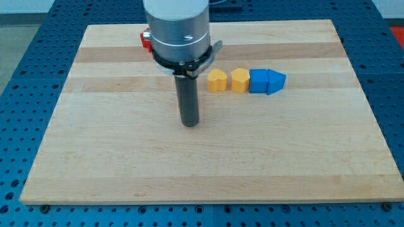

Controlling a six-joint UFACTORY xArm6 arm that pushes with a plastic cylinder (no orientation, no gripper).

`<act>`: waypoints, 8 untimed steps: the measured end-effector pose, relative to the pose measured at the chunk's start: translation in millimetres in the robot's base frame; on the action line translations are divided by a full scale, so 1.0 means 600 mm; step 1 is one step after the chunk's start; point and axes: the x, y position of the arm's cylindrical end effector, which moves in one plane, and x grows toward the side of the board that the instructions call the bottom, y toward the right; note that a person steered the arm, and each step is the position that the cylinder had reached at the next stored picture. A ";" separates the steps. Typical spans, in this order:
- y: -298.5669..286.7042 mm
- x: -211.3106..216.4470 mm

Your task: Move the red circle towards the green circle

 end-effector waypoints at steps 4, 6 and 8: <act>0.007 -0.050; -0.065 -0.085; -0.119 -0.109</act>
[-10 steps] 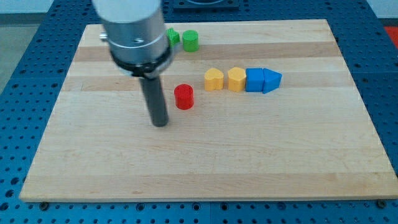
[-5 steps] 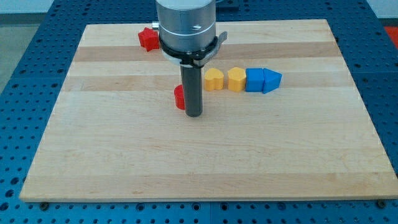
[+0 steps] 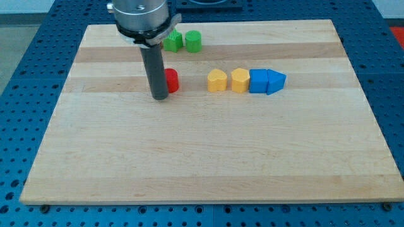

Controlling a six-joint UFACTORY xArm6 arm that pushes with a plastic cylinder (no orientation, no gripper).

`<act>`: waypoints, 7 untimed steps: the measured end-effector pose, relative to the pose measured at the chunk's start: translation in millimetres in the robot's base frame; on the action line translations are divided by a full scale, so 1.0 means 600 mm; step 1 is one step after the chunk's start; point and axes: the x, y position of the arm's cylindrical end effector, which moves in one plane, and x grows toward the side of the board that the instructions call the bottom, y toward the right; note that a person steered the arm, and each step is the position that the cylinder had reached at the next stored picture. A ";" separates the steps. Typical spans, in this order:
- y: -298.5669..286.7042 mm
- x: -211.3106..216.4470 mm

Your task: Move the red circle towards the green circle

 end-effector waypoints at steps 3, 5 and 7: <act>-0.005 -0.037; -0.005 -0.073; 0.017 -0.074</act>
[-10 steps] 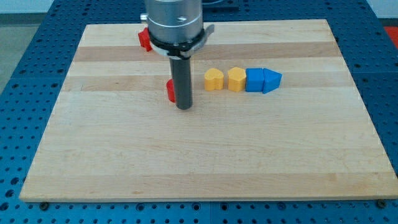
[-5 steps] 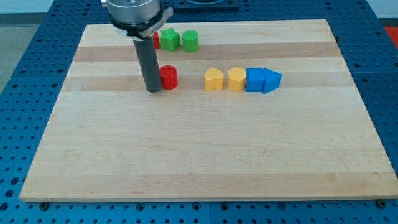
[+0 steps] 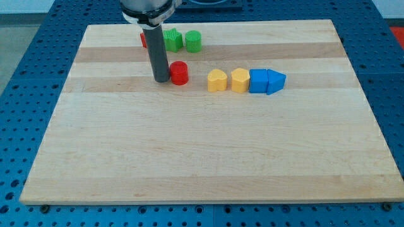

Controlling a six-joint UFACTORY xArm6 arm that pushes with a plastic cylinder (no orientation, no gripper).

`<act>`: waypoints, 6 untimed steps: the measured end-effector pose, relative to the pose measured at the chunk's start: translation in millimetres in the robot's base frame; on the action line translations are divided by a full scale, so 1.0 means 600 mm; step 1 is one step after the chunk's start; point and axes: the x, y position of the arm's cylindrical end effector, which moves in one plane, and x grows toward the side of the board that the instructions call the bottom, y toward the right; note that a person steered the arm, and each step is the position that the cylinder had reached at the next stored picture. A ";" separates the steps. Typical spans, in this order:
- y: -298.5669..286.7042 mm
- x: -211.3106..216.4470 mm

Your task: Move the red circle towards the green circle

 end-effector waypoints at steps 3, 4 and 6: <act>0.039 0.000; 0.039 0.011; 0.041 0.027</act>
